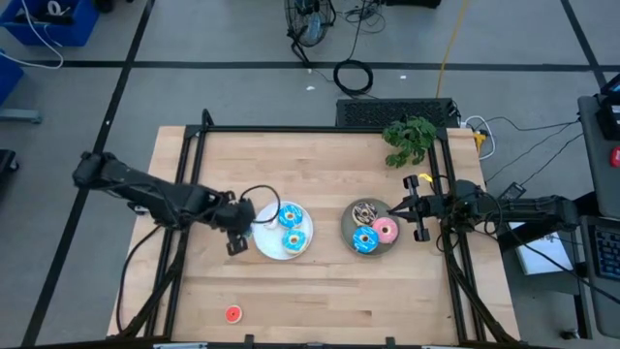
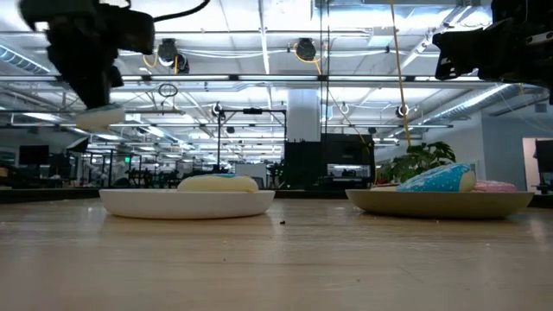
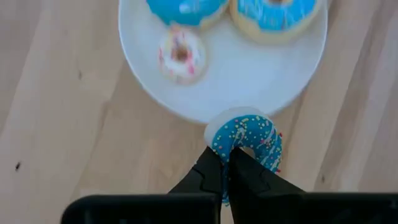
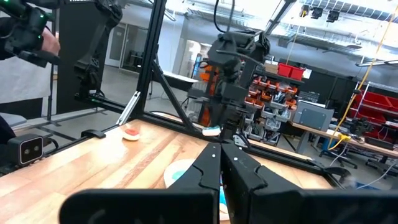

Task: Pick & Place donuts
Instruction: Put the small blue donut on the white plate

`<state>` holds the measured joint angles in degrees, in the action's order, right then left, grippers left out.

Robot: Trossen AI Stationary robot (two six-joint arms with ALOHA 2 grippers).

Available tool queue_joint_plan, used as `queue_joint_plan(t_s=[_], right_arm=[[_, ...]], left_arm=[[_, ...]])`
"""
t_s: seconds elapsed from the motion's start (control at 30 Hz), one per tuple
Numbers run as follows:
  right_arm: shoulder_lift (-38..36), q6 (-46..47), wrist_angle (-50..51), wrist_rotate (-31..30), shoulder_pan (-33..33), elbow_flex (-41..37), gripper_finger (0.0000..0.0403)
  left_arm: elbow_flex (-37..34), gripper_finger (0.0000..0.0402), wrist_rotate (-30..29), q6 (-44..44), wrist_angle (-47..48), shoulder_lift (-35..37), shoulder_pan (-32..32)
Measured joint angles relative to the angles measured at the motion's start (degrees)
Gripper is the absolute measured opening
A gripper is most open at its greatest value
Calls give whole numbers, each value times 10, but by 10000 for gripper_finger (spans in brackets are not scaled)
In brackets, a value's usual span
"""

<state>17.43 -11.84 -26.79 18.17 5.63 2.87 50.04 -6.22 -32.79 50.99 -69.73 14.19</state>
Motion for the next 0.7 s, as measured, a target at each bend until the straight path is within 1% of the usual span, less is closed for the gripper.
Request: queue_joint_plan(t_s=[0.17,0.23,0.3,0.43,0.6,0.7], right_arm=[[0,-2,-3,0,0,0,0],[0,-2,-4,0,0,0,0],[0,-2,-5,0,0,0,0],[1,-3,-6,0,0,0,0],[2,-6,-4,0,0,0,0],[3,-7,-4,0,0,0,0]], left_arm=[[1,9,23,49,-80,-23,-46],[1,8,36,70,-112,-45,-61],[1,8,37,84,-129,-72,-72],[17,9,37,95,-137,-130,-81],[35,8,59,106,-140,-192,-79],[39,8,72,118,-138,-215,-77]])
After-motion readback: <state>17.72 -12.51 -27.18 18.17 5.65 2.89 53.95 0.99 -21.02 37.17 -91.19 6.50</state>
